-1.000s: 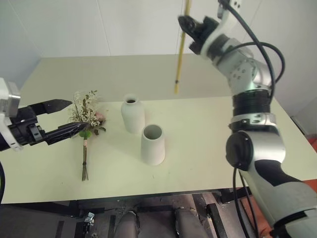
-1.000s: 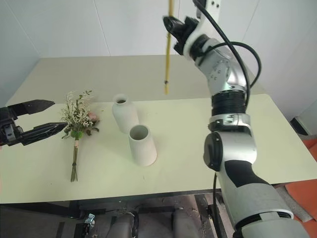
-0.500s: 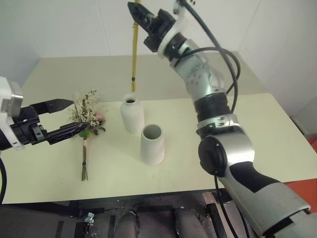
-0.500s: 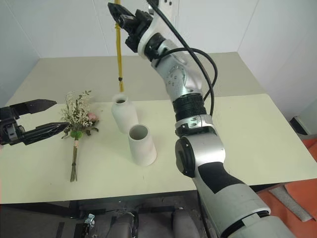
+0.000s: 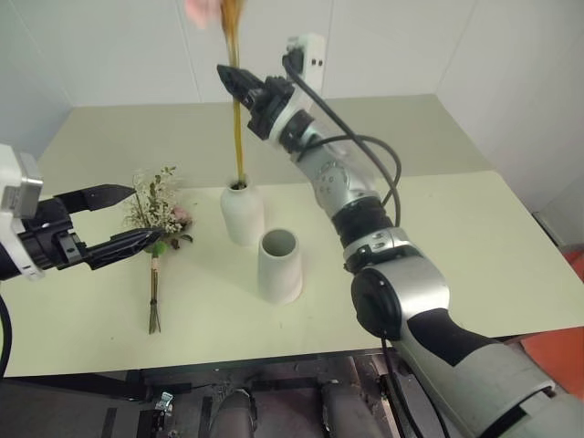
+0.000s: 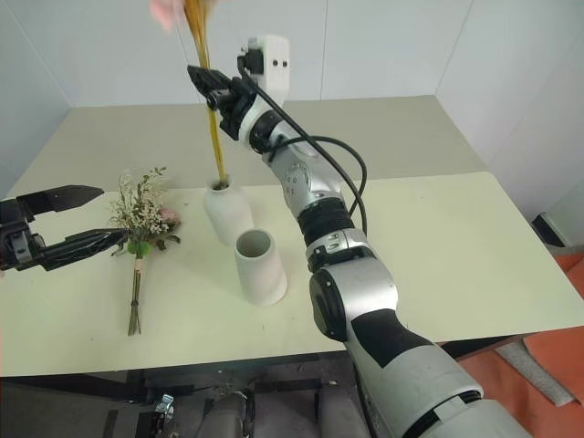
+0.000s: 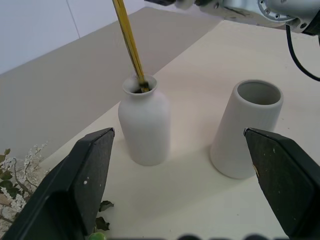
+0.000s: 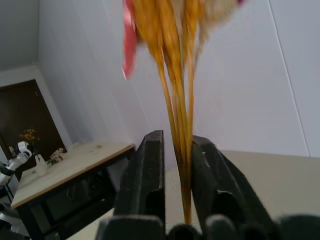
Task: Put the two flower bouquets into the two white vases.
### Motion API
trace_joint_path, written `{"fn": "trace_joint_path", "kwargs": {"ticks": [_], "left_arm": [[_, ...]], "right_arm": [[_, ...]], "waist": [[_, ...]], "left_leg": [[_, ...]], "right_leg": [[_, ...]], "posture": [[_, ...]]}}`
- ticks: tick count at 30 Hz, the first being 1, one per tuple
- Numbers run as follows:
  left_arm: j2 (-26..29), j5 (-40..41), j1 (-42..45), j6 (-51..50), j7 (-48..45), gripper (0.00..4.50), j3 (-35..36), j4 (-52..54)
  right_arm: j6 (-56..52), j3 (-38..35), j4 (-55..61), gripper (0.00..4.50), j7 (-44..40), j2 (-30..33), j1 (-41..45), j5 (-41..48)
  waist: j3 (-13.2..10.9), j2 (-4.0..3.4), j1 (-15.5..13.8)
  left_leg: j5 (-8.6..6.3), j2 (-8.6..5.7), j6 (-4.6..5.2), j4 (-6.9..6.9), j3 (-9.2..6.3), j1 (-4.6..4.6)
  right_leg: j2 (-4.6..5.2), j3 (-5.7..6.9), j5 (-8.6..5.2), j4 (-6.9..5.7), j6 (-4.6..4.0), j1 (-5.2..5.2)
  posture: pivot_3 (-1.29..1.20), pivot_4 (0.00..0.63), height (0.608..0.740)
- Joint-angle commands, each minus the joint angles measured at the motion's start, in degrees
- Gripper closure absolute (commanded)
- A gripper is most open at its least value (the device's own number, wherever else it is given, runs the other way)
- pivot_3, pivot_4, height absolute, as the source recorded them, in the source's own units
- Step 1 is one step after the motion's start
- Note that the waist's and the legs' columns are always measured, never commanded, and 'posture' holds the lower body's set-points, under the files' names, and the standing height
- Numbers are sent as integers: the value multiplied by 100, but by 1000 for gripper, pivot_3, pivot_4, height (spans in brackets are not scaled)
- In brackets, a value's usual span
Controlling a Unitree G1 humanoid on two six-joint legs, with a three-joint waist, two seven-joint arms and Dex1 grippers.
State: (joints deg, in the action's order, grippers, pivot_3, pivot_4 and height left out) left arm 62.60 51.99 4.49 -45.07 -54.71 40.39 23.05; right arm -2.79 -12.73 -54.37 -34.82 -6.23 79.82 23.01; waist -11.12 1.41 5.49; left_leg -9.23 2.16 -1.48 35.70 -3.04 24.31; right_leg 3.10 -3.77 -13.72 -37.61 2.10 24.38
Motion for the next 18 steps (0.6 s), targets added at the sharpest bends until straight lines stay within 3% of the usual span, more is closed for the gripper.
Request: {"fn": "trace_joint_path", "kwargs": {"ticks": [1,7,10,13,18], "left_arm": [[26,25,131,47,82,0,238,13],[23,-28,62,-23,209,0,350,23],[50,-190,-38,-387,778,0,342,99],[276,-543,9,-1239,1766,0,-177,103],[373,-492,1006,-2913,2821,0,-1120,-317]], "right_arm": [[253,113,311,2075,-159,-43,-131,-67],[-8,321,1145,103,-352,40,-775,1],[-626,545,1900,40,-607,364,-1262,45],[-1593,864,2727,40,-1337,1066,-1708,203],[-2465,1051,3538,40,-2239,2121,-2036,446]], "waist": [[0,0,4],[0,0,3],[0,0,-9],[0,2,-85],[-2,3,-150]], "left_leg": [[0,0,0,0,0,0],[0,1,0,-1,0,-1],[0,0,0,-1,-1,-2],[0,-2,0,2,-2,-2],[0,-4,0,4,0,-5]], "right_leg": [[0,0,0,0,0,0],[0,0,0,-2,0,0],[0,0,0,-2,0,-1],[2,0,-1,-3,2,-5],[0,-1,-15,-8,27,-2]], "posture": [[0,150,740],[0,150,740],[0,150,740],[0,150,740],[0,150,740]]}}
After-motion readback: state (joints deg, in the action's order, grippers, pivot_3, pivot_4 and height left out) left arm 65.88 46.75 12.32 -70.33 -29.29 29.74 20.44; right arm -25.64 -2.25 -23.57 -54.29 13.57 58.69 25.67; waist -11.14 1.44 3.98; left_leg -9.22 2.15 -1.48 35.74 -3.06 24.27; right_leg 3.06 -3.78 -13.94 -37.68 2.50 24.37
